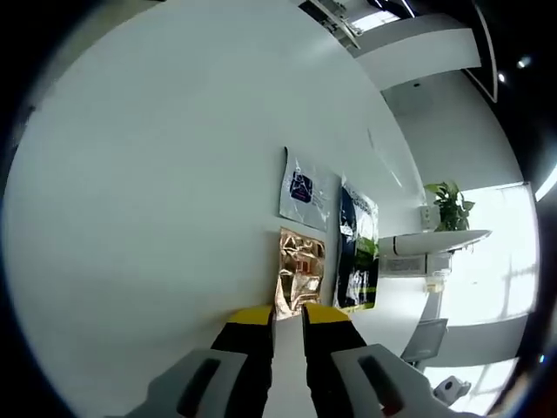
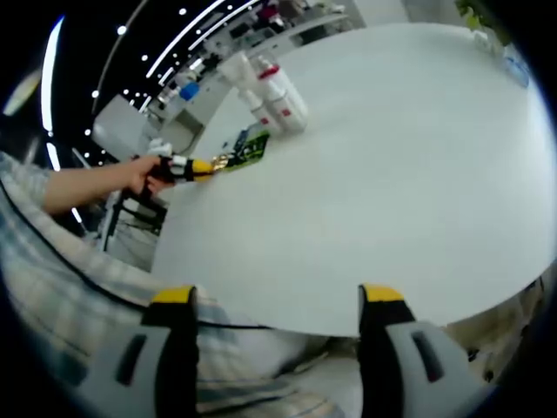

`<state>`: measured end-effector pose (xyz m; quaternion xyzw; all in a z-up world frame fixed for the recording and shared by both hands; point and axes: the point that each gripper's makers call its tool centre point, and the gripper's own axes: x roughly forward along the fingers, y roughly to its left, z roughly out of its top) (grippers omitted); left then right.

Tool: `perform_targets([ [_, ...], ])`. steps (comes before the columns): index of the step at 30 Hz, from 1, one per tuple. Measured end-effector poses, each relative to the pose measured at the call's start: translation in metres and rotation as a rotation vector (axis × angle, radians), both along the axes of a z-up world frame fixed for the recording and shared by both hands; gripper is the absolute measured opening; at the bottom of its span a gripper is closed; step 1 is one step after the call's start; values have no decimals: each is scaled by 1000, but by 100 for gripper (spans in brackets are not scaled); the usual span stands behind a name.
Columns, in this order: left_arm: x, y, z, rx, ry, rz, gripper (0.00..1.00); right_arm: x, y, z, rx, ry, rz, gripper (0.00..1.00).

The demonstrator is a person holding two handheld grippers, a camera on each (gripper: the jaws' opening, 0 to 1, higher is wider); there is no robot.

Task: Arrange the skincare products in the storage area until every visible bottle or jar stands upright without overlapping.

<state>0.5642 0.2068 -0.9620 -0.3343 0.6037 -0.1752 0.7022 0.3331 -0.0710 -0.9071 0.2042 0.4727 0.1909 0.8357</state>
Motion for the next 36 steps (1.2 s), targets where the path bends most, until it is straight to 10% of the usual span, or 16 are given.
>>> perform_targets([
  [19,-18,14,15,90,-146,82,45,20,5,-3,42,-41,79,76],
  [30,-49,-2,82,-27,-378,162,70,34,20,-4,92,-57,204,77],
  [36,-57,-15,146,-24,-633,201,80,55,28,9,181,-73,220,79],
])
